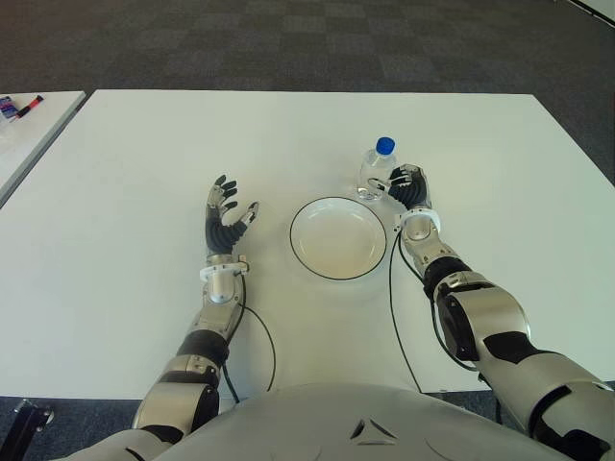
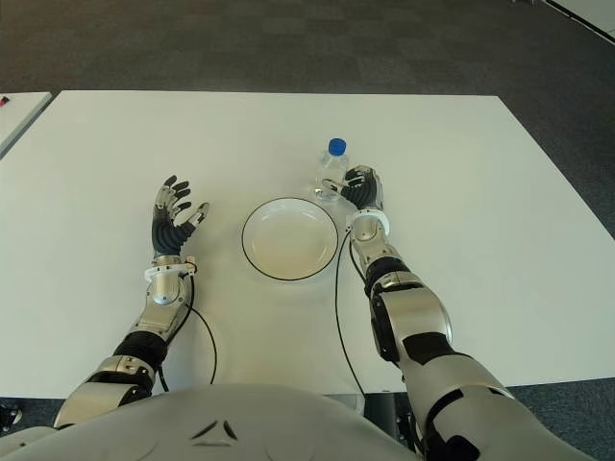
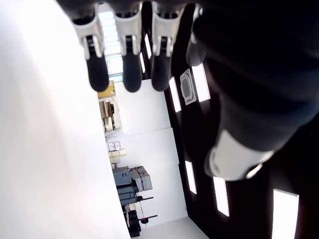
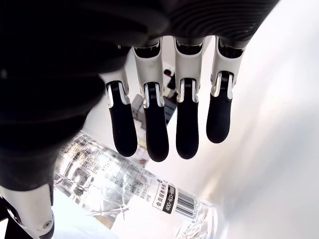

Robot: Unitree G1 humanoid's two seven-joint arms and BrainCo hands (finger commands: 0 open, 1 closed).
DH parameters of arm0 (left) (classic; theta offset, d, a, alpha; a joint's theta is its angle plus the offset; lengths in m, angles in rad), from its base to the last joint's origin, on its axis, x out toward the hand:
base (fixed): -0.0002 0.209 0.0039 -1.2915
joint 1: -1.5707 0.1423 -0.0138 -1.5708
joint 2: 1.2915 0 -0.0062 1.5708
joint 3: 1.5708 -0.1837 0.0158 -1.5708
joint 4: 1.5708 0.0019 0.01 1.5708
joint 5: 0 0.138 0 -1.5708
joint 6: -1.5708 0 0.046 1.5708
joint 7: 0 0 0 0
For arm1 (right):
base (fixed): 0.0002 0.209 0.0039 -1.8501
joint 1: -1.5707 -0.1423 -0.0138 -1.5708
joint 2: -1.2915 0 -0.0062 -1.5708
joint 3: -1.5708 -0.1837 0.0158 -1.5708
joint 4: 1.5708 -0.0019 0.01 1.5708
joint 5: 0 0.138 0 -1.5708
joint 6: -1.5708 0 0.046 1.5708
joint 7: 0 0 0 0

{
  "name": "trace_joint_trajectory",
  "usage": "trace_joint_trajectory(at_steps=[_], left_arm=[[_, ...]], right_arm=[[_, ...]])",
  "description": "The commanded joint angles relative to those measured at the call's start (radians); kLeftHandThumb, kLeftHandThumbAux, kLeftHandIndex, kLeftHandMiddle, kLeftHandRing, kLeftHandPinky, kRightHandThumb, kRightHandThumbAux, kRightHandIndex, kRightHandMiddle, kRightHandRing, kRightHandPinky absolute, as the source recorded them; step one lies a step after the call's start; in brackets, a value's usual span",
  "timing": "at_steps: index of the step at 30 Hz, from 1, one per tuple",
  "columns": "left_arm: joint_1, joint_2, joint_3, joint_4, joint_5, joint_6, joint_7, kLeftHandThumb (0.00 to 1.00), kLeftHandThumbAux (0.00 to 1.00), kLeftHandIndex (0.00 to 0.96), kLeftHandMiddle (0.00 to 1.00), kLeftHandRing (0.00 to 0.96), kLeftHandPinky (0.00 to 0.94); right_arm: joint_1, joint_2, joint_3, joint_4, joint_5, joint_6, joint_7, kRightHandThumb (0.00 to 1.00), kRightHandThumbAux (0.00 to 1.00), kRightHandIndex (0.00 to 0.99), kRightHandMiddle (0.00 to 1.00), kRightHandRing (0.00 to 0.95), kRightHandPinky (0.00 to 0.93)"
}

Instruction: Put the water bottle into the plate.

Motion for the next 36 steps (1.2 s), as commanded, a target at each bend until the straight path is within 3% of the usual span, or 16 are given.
trace_joint_trajectory(at_steps=[1, 2, 5, 8, 17, 23, 36], left_arm=[[0.023, 0.001, 0.002, 0.033, 0.006, -0.005, -0.004, 0.231, 0.797, 0.120, 0.210, 0.222, 0.256], [0.023, 0.001, 0.001, 0.033, 0.008, -0.006, -0.001, 0.228, 0.797, 0.120, 0.209, 0.222, 0.255], [0.023, 0.003, 0.000, 0.033, 0.015, -0.006, 0.004, 0.222, 0.796, 0.117, 0.208, 0.220, 0.253], [0.024, 0.004, -0.001, 0.033, 0.020, -0.006, 0.009, 0.219, 0.796, 0.117, 0.208, 0.218, 0.249], [0.025, 0.006, -0.001, 0.032, 0.017, -0.001, 0.002, 0.217, 0.784, 0.124, 0.207, 0.217, 0.250], [0.024, 0.006, 0.000, 0.034, 0.020, -0.001, 0.009, 0.221, 0.781, 0.121, 0.203, 0.212, 0.243], [0.021, 0.007, -0.002, 0.038, 0.027, 0.003, 0.015, 0.223, 0.783, 0.116, 0.200, 0.209, 0.251]], right_arm=[[0.006, -0.001, 0.002, 0.009, 0.002, 0.009, 0.023, 0.790, 0.689, 0.430, 0.408, 0.368, 0.361], [0.006, -0.002, 0.005, 0.009, 0.000, 0.009, 0.028, 0.759, 0.696, 0.423, 0.385, 0.356, 0.351], [0.006, -0.006, 0.013, 0.009, -0.005, 0.011, 0.041, 0.664, 0.573, 0.276, 0.311, 0.298, 0.293], [0.005, -0.009, 0.018, 0.009, -0.008, 0.015, 0.055, 0.609, 0.525, 0.200, 0.252, 0.247, 0.253], [0.002, -0.016, 0.033, 0.016, -0.022, 0.036, 0.099, 0.518, 0.451, 0.040, 0.071, 0.094, 0.153], [0.004, -0.015, 0.039, 0.017, -0.027, 0.012, 0.097, 0.531, 0.401, 0.004, 0.007, 0.024, 0.133], [-0.003, -0.006, 0.037, 0.019, -0.028, 0.003, 0.090, 0.537, 0.342, 0.000, 0.000, 0.000, 0.127]])
